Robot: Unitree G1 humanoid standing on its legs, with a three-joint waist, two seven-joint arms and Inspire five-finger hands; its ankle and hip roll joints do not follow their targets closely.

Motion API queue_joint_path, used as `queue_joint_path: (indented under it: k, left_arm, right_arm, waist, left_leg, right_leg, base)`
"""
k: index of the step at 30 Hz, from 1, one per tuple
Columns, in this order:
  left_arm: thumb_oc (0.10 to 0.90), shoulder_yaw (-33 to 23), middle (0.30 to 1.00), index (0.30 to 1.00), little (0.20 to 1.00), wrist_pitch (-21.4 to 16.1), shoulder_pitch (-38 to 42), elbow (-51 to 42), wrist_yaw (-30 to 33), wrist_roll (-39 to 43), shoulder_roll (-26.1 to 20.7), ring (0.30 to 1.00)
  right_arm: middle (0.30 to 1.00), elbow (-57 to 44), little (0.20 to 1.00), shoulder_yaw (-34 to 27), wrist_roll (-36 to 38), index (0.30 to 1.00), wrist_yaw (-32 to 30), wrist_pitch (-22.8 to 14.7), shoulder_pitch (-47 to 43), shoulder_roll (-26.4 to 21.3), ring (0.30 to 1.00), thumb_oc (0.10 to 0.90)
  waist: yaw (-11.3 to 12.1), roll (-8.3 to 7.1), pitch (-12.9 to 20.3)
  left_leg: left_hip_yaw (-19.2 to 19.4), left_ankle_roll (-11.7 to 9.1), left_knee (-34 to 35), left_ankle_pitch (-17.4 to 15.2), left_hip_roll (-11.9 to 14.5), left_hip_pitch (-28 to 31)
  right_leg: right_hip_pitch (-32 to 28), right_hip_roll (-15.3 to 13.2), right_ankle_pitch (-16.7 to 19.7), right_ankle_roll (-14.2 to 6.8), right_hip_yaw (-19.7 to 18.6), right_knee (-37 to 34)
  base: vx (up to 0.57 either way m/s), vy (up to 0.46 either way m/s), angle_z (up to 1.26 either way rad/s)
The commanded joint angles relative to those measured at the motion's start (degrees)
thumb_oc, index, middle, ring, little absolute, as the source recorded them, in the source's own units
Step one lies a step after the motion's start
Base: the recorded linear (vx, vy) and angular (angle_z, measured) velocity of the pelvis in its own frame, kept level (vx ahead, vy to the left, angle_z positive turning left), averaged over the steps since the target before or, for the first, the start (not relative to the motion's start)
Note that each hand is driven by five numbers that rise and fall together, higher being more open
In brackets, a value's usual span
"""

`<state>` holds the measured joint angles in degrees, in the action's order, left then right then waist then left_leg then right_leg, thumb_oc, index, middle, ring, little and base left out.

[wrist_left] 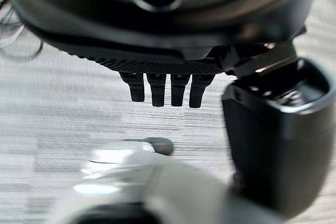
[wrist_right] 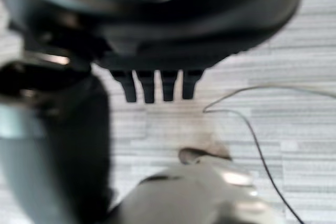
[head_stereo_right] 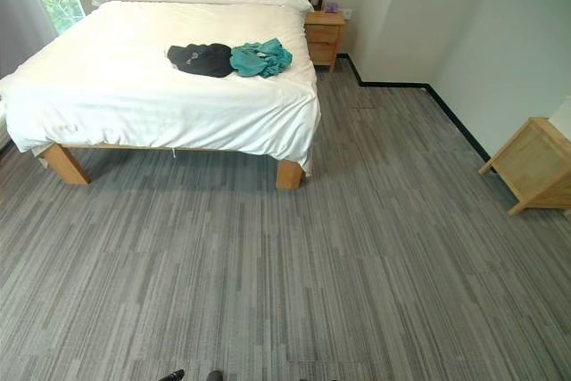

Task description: Pick up bed clothes into laundry basket.

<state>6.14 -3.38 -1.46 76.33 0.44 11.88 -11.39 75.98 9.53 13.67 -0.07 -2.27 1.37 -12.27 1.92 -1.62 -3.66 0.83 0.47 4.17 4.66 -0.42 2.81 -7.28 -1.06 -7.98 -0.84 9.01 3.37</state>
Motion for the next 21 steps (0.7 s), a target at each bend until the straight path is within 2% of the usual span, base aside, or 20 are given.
queue_joint_path:
  k: [1, 6, 9, 12, 13, 15, 18, 21]
  left_arm:
    - [0.800, 0.02, 0.900, 0.900, 0.900, -2.06, 4.55, 0.04, -1.89, 2.32, 1.89, 0.900]
    - [0.800, 0.75, 0.900, 0.900, 0.900, -2.81, 5.80, -1.12, -2.02, 2.61, 0.96, 0.900]
    - [0.800, 1.10, 0.900, 0.900, 0.900, -3.37, 8.68, -3.75, -0.94, 4.08, -1.41, 0.900]
    - [0.800, 0.86, 0.900, 0.900, 0.900, -4.49, 12.35, -12.48, -0.56, 12.03, -4.75, 0.900]
    - [0.800, 1.12, 0.900, 0.900, 0.900, -4.39, 12.67, -14.22, -0.16, 11.51, -5.41, 0.900]
    - [0.800, 2.83, 0.900, 0.900, 0.900, -5.13, 14.16, -20.52, 1.27, 7.89, -8.09, 0.900]
    - [0.800, 2.87, 0.900, 0.900, 0.900, -6.18, 14.17, -33.08, 7.47, -1.98, -10.92, 0.900]
    - [0.800, 0.28, 0.900, 0.900, 0.900, -7.32, 12.36, -35.07, 9.07, 1.98, -8.44, 0.900]
  right_arm:
    - [0.900, -0.42, 0.900, 0.48, 1.86, 0.900, 0.80, -1.61, -3.33, -0.99, 0.900, 0.800]
    - [0.900, 0.14, 0.900, 1.33, 1.13, 0.900, 1.28, -1.29, -3.82, -1.33, 0.900, 0.800]
    - [0.900, -3.39, 0.900, -0.53, 5.64, 0.900, -0.30, -2.36, -6.69, -2.76, 0.900, 0.800]
    - [0.900, -13.83, 0.900, -2.24, 13.26, 0.900, -0.85, -4.09, -9.96, -4.81, 0.900, 0.800]
    - [0.900, -16.86, 0.900, -1.95, 12.44, 0.900, -1.21, -4.18, -9.87, -5.25, 0.900, 0.800]
    - [0.900, -26.65, 0.900, -2.52, 13.37, 0.900, -2.12, -4.84, -10.35, -6.35, 0.900, 0.800]
    - [0.900, -38.22, 0.900, -3.58, 11.52, 0.900, -4.12, -6.32, -8.97, -6.86, 0.900, 0.800]
    - [0.900, -42.96, 0.900, -4.65, 11.60, 0.900, -5.23, -7.75, -7.15, -5.62, 0.900, 0.800]
  waist:
    - [0.37, -1.45, -1.96]
    - [0.25, -1.58, -1.29]
    - [-0.39, -1.39, -1.03]
    - [-1.06, -1.05, -1.41]
    - [-1.18, -0.89, -1.65]
    - [-1.60, -0.70, -1.70]
    - [-1.60, -0.52, -1.91]
    - [-1.62, -0.49, -1.93]
  left_leg:
    - [-1.65, -5.03, 0.15, -5.08, 3.98, 3.85]
    - [-1.36, -5.01, 0.31, -5.15, 4.01, 3.81]
    - [-0.67, -5.18, 0.45, -5.19, 4.11, 3.99]
    - [0.10, -5.31, 0.56, -4.46, 4.09, 3.73]
    - [0.31, -5.42, 0.57, -5.12, 4.14, 4.40]
    - [0.68, -5.42, 0.49, -4.46, 4.10, 4.03]
    - [0.88, -5.34, 0.41, -4.66, 3.98, 4.35]
    - [0.97, -5.26, 0.33, -4.78, 3.93, 4.40]
  right_leg:
    - [-2.67, -7.32, 6.47, -8.25, 1.39, -8.26]
    - [-2.24, -7.28, 6.58, -8.32, 1.11, -8.37]
    - [-1.90, -7.23, 6.72, -8.48, 0.46, -8.37]
    - [-1.13, -7.35, 7.61, -8.62, -0.33, -8.37]
    - [-1.70, -7.28, 7.05, -8.69, -0.40, -8.37]
    - [-1.13, -7.35, 7.82, -8.73, -0.79, -8.37]
    - [-1.43, -7.51, 7.84, -8.84, -0.93, -8.37]
    - [-1.46, -7.71, 7.80, -8.88, -0.84, -8.37]
  base:
    - [0.00, 0.000, 0.00]
    - [0.00, 0.000, 0.00]
    - [-0.01, 0.008, -0.03]
    - [-0.05, 0.031, -0.21]
    - [-0.05, 0.046, -0.22]
    - [-0.03, 0.037, -0.14]
    - [0.00, 0.029, -0.09]
    - [0.00, 0.020, -0.05]
